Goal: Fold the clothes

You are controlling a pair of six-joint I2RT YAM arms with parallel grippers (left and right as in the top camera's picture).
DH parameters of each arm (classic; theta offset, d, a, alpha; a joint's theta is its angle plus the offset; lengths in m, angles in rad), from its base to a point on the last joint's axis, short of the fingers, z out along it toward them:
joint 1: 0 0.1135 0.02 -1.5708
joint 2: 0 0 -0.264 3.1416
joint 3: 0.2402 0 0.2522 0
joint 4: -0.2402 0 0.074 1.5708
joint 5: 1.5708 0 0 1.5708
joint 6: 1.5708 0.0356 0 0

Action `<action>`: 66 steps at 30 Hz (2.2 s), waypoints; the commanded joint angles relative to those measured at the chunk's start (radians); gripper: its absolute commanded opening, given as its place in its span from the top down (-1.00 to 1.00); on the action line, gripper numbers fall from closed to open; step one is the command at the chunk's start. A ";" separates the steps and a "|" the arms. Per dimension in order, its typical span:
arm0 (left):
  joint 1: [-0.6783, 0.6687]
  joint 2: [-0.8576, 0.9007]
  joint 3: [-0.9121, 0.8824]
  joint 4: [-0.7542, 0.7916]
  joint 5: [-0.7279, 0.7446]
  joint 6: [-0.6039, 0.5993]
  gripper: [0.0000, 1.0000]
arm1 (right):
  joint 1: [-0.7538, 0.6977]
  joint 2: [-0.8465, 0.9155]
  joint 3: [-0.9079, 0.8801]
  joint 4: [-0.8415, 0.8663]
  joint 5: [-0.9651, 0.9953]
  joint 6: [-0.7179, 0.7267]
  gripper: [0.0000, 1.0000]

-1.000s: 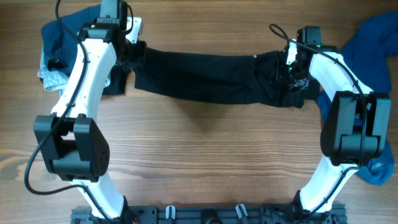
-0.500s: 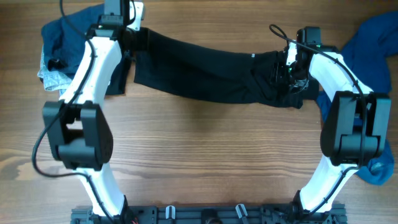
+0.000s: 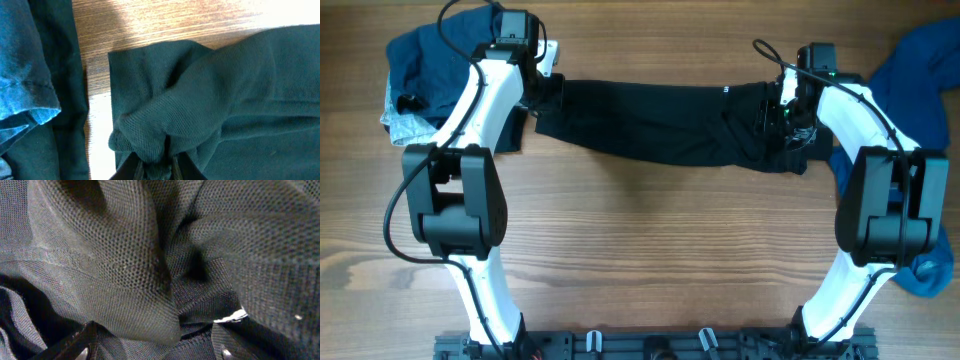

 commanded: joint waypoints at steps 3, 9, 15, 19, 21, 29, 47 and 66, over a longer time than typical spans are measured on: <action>-0.003 -0.001 0.000 -0.037 -0.062 0.006 0.05 | 0.002 0.002 0.028 -0.043 -0.059 -0.023 -0.87; -0.003 -0.001 0.000 -0.083 -0.113 0.006 0.43 | 0.002 -0.076 0.179 -0.153 -0.134 -0.048 -0.93; 0.005 -0.001 0.000 -0.080 -0.068 0.005 0.33 | 0.002 -0.106 0.187 -0.187 -0.133 -0.052 -0.96; 0.058 0.000 0.000 -0.032 0.103 0.002 0.05 | 0.002 -0.106 0.187 -0.191 -0.153 -0.065 -0.97; 0.071 0.013 0.000 -0.002 0.140 0.003 -0.11 | 0.002 -0.106 0.187 -0.192 -0.196 -0.082 -0.98; 0.069 0.119 0.000 0.051 0.290 0.006 -0.34 | 0.002 -0.183 0.187 -0.244 -0.248 -0.123 -0.99; 0.066 0.227 0.000 0.068 0.289 0.025 0.92 | 0.002 -0.382 0.188 -0.258 -0.214 -0.119 -0.99; 0.190 -0.051 0.000 -0.090 0.293 0.025 0.92 | 0.002 -0.327 0.188 -0.234 -0.218 -0.119 -0.99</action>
